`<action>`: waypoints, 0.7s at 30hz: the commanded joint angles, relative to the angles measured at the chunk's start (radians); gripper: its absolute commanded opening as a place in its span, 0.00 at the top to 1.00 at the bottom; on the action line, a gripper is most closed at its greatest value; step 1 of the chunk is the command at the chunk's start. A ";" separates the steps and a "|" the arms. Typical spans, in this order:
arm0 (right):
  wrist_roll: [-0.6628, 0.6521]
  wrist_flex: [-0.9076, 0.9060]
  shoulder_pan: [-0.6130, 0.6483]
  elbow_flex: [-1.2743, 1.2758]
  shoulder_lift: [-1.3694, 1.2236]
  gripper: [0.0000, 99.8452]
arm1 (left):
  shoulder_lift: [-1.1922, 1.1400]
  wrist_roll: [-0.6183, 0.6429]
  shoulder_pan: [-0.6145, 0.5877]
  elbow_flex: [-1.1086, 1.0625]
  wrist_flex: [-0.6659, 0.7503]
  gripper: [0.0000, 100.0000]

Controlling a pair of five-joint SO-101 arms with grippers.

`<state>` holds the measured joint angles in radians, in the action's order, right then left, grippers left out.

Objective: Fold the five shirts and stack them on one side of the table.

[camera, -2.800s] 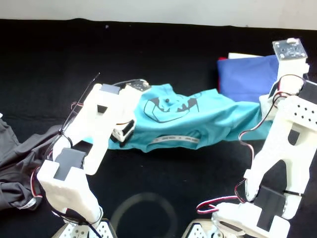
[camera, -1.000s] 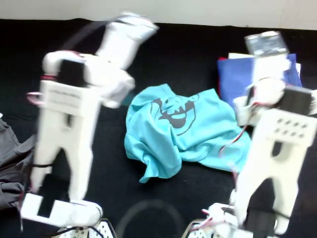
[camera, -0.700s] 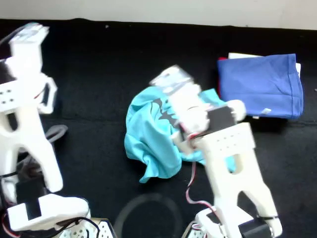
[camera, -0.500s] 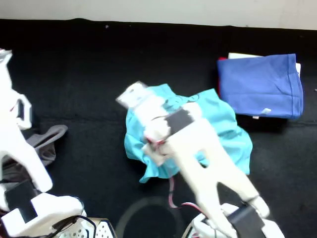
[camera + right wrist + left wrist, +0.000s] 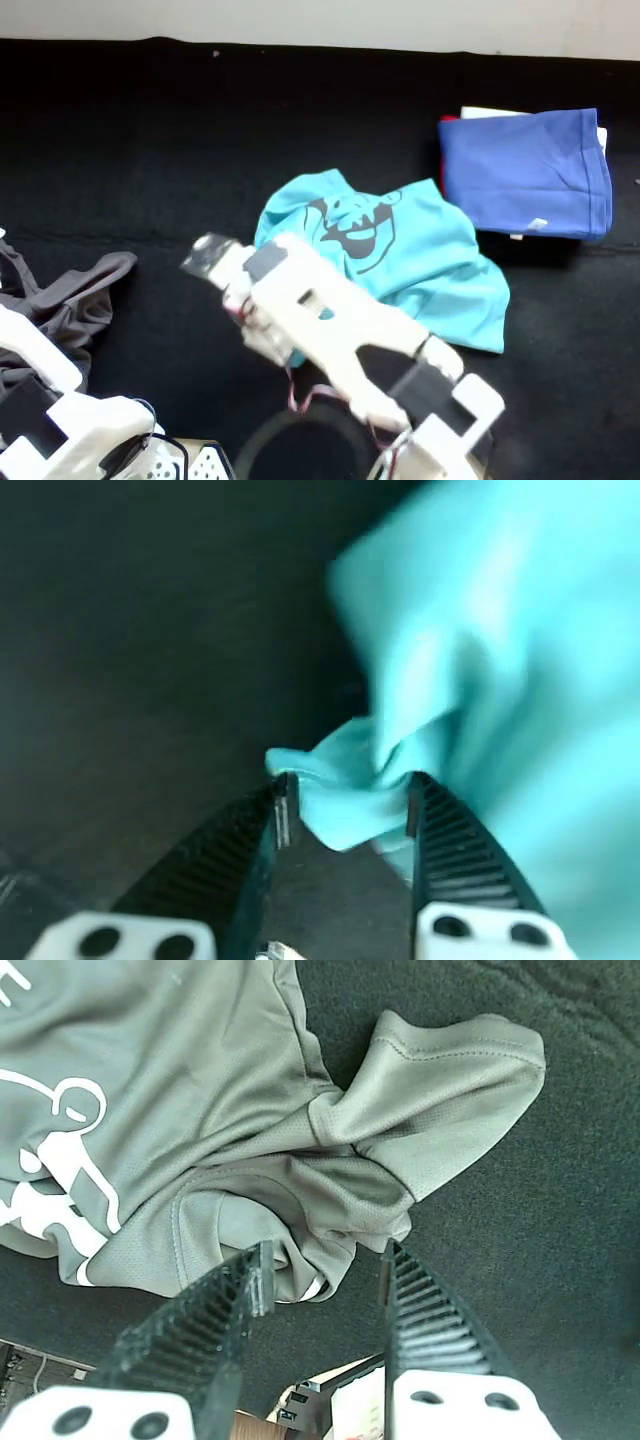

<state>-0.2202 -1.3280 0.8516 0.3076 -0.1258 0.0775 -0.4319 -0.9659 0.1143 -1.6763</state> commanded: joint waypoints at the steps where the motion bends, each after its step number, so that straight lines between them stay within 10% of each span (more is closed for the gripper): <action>1: 0.000 0.101 -0.208 -0.015 -0.042 0.82 | 0.042 -0.008 -0.008 0.004 0.008 0.82; 8: 0.002 0.018 -0.426 -0.228 -0.054 0.82 | 0.041 -0.003 0.056 0.001 0.009 0.82; 21: -0.123 -0.432 -0.140 -0.423 -0.064 0.82 | 0.041 -0.003 0.148 0.001 0.009 0.82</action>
<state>-0.2954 -1.7254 0.6828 -0.1112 -0.1918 0.0775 -0.4319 -0.8370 0.1112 -1.6763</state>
